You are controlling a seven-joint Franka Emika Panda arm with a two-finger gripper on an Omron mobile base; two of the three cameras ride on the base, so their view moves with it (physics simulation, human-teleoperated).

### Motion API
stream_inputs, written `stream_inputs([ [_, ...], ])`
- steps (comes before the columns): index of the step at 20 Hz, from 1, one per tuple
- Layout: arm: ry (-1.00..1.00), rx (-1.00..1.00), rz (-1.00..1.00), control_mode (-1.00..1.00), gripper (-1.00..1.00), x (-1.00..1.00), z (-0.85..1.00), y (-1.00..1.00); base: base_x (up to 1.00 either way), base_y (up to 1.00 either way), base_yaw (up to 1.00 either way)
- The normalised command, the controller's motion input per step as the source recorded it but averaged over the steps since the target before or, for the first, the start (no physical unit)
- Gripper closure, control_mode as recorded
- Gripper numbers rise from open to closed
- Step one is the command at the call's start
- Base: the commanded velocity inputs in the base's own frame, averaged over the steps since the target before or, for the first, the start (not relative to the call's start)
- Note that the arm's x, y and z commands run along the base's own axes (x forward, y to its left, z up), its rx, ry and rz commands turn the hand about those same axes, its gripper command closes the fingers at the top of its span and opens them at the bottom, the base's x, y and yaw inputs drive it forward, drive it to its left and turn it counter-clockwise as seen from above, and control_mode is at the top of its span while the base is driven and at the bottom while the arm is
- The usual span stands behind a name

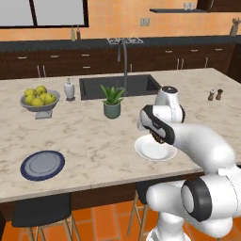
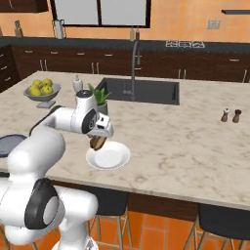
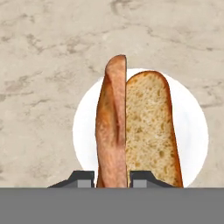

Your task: Place one bun and one sausage from the bowl on each plate.

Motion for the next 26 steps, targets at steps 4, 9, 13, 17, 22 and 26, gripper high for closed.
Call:
stream_inputs([
  [4, 0.09, 0.00, -0.01, -1.00, 1.00, 0.37, -0.89, 0.22, 0.00, 0.00, 0.00],
  [9, 0.02, 0.00, 0.00, -1.00, 1.00, 0.06, -0.34, 0.06, 0.00, 0.00, 0.00],
  [13, 0.03, 0.00, 0.00, -1.00, 1.00, 0.00, -0.48, 0.00, 0.00, 0.00, 0.00],
  [17, 0.00, 0.00, 0.00, -1.00, -1.00, 0.02, -0.16, 0.00, 0.00, 0.00, 0.00],
  [22, 0.00, 0.00, 0.00, -1.00, -1.00, 0.00, 0.00, 0.00, 0.00, 0.00, 0.00],
  [26, -0.02, 0.00, 0.00, -1.00, -1.00, -0.14, 0.45, 0.00, 0.00, 0.00, 0.00],
])
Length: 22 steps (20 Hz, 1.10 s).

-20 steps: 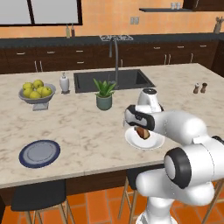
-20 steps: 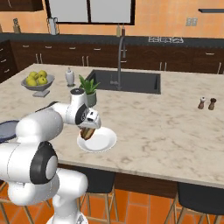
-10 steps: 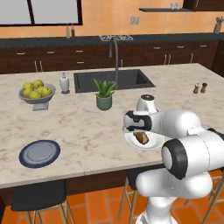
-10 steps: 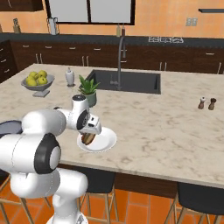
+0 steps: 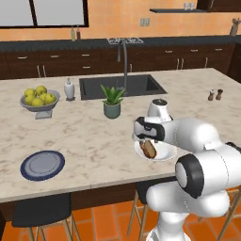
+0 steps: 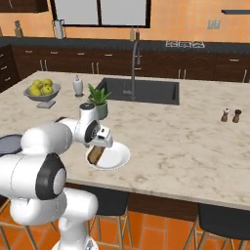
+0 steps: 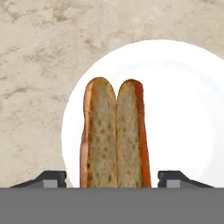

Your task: Place one bun and one sausage from the bowl on each plate.

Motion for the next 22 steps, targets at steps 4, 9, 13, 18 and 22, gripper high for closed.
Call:
stream_inputs([
  [4, -0.01, -0.01, 0.00, -1.00, -1.00, -0.73, 0.85, 0.00, 0.00, 0.00, 0.00],
  [9, 0.00, 0.00, 0.00, -1.00, -1.00, -0.76, 0.99, 0.00, 0.00, 0.00, 0.00],
  [13, 0.00, 0.00, 0.00, -1.00, -1.00, -0.86, 0.83, -0.01, 0.00, 0.00, 0.00],
  [18, 0.00, 0.00, 0.00, -1.00, -1.00, -0.89, 0.79, -0.08, 0.00, 0.00, 0.00],
  [22, -0.03, 0.00, 0.00, -1.00, -1.00, -0.88, 0.46, -0.19, 0.00, 0.00, 0.00],
])
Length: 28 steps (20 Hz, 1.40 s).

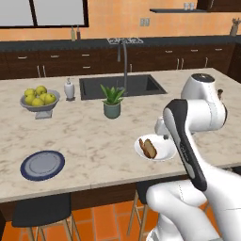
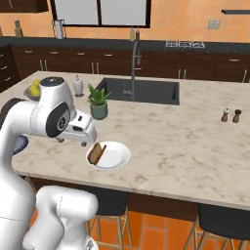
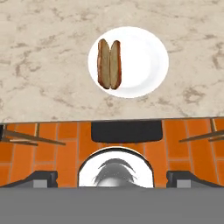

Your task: Place one bun and one sausage from the bowl on each plate.

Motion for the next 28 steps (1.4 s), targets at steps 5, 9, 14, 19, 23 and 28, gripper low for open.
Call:
stream_inputs([
  [5, -0.01, 0.00, 0.00, -1.00, -1.00, -0.07, 0.03, 0.00, 0.00, 0.00, 0.00],
  [9, 0.00, 0.00, 0.00, 1.00, -1.00, 0.00, 0.00, 0.00, -0.04, 0.00, 0.00],
  [14, 0.00, 0.00, 0.00, 1.00, -1.00, 0.00, 0.00, 0.00, -0.83, -0.71, -0.01],
  [19, 0.00, 0.00, 0.00, 1.00, -1.00, 0.00, 0.00, 0.00, -0.34, -1.00, -0.04],
  [23, 0.00, 0.00, 0.00, 1.00, -1.00, 0.00, 0.00, 0.00, -0.02, -1.00, -0.06],
  [28, 0.00, 0.00, 0.00, 1.00, -1.00, 0.00, 0.00, 0.00, -0.02, -1.00, -0.04],
])
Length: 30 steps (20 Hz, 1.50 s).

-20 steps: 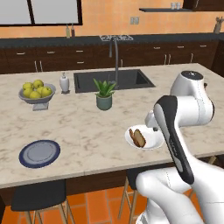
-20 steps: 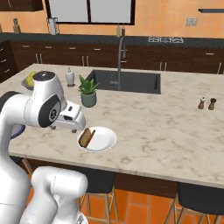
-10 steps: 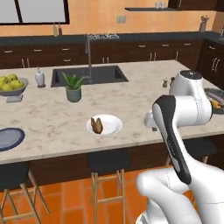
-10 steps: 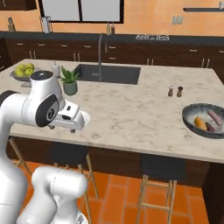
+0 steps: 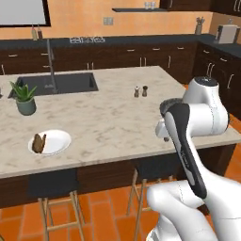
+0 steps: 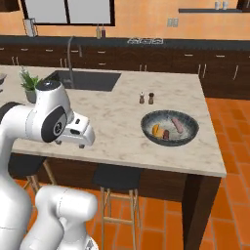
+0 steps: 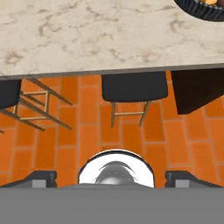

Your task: Place one bun and one sausage from the bowl on each plate.

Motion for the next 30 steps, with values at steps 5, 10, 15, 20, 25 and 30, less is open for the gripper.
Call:
stream_inputs([
  [5, 0.00, 0.00, 0.00, 1.00, -1.00, 0.00, 0.00, 0.00, 0.16, -0.63, -0.01],
  [10, 0.00, 0.00, 0.00, 1.00, -1.00, 0.00, 0.00, 0.00, 0.45, -0.41, 0.00],
  [15, 0.00, 0.00, 0.00, 1.00, -1.00, 0.00, 0.00, 0.00, 0.47, -0.75, 0.00],
  [20, 0.00, 0.00, 0.00, 1.00, -1.00, 0.00, 0.00, 0.00, 0.36, -0.57, 0.00],
  [25, 0.00, 0.00, 0.00, 1.00, -1.00, 0.00, 0.00, 0.00, 0.58, -0.16, -0.01],
  [30, 0.00, 0.00, 0.00, 1.00, -1.00, 0.00, 0.00, 0.00, 0.45, -0.01, -0.02],
])
